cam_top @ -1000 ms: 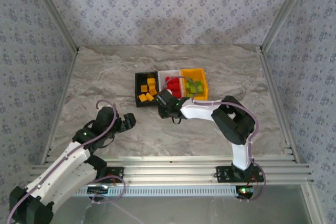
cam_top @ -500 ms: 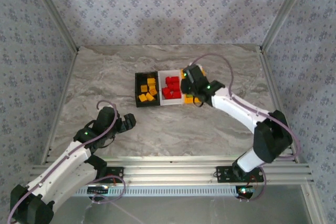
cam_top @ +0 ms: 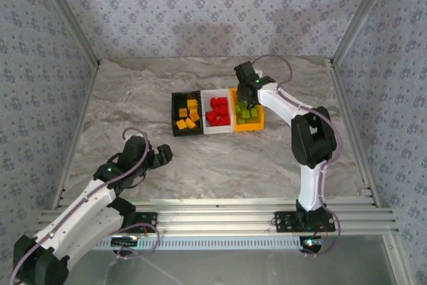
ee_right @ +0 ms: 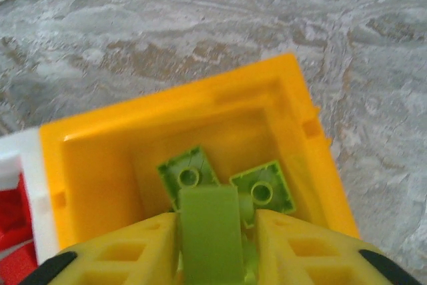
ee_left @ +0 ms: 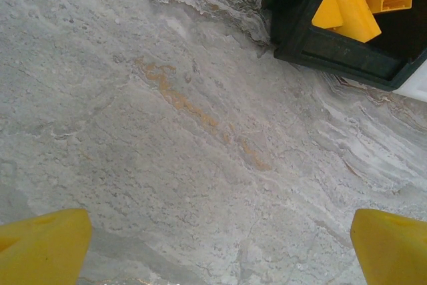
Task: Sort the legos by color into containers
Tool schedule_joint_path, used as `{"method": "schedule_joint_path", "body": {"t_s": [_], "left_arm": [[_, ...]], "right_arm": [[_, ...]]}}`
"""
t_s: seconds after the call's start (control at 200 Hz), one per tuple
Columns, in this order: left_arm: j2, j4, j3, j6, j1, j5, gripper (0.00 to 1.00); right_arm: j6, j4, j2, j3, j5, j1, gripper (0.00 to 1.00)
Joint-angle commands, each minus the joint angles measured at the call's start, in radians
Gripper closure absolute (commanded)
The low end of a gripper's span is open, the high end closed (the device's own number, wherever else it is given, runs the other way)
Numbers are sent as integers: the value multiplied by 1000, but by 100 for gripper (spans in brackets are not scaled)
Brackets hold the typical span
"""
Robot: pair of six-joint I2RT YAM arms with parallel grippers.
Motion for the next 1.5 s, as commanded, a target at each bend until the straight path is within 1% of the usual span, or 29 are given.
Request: {"method": "schedule_joint_path", "body": {"t_s": [0.0, 0.095, 0.15, 0.265, 0.345, 0.39, 0.465, 0.505, 0.525, 0.545, 0.66, 0.755, 0.804, 0.854, 0.869, 0.934, 1.004, 1.029, 1.054, 1.104, 1.149, 1.214, 1.254, 1.304, 1.364, 1.409, 1.439, 1.479, 1.499], "left_arm": [[-13, 6, -9, -7, 6, -9, 0], [-21, 5, -8, -7, 6, -13, 0], [-27, 6, -2, -6, 6, -17, 0], [-40, 8, 23, 1, 6, -56, 0], [-45, 27, 42, 6, 6, -128, 0], [-44, 49, 49, 11, 6, -191, 0], [-34, 96, 62, 43, 6, -292, 0], [-22, 143, 68, 85, 6, -323, 0], [-13, 167, 72, 100, 8, -342, 0], [-4, 190, 78, 117, 8, -359, 0], [99, 342, 124, 253, 31, -443, 0], [240, 414, 203, 395, 131, -444, 0], [329, 440, 240, 460, 194, -474, 0], [419, 446, 273, 496, 269, -450, 0], [445, 450, 281, 509, 292, -426, 0], [539, 486, 283, 541, 369, -390, 0], [608, 566, 244, 572, 422, -355, 0], [625, 600, 224, 588, 435, -322, 0], [638, 638, 206, 616, 443, -300, 0], [655, 723, 170, 661, 445, -308, 0], [660, 821, 126, 696, 449, -291, 0], [669, 961, 77, 714, 465, -223, 0], [688, 1019, 67, 728, 468, -202, 0], [719, 1048, 72, 725, 470, -184, 0], [764, 1080, 72, 733, 471, -166, 0], [796, 1131, 55, 744, 469, -149, 0], [814, 1172, 45, 746, 467, -149, 0], [805, 1123, 60, 737, 470, -137, 0], [807, 1138, 55, 739, 473, -134, 0]], "right_arm": [[-16, -47, 31, 70, 41, -6, 54], [-21, -28, 13, 75, 51, -4, 40], [-23, -1, -28, 54, 61, -3, 34], [-28, 111, -177, -83, 76, 22, 23], [-37, 175, -285, -184, 98, 53, 21], [-57, 211, -343, -243, 116, 77, 20], [-87, 288, -436, -352, 187, 132, 17], [-104, 336, -475, -403, 230, 163, 11], [-102, 351, -492, -446, 253, 172, 4], [-95, 361, -506, -471, 272, 184, 0], [-37, 365, -551, -554, 334, 208, 0], [10, 315, -568, -578, 349, 208, 0], [9, 292, -575, -585, 343, 204, 0], [4, 277, -586, -592, 337, 198, 0], [-3, 277, -592, -597, 329, 195, 0], [-32, 283, -613, -617, 299, 176, 0], [-53, 309, -647, -652, 298, 158, 0], [-54, 320, -664, -667, 306, 154, 0], [-58, 335, -683, -688, 309, 147, 0], [-63, 371, -727, -730, 310, 136, 0], [-79, 434, -766, -773, 306, 124, 0], [-131, 534, -812, -837, 269, 106, 0], [-172, 589, -837, -875, 232, 91, 0], [-215, 641, -867, -912, 172, 73, 0], [-246, 675, -891, -941, 136, 57, 0], [-310, 758, -906, -987, 109, 50, 0], [-330, 788, -912, -1006, 108, 48, 0], [-348, 813, -917, -1025, 117, 45, 0], [-353, 816, -918, -1027, 124, 45, 0]]}}
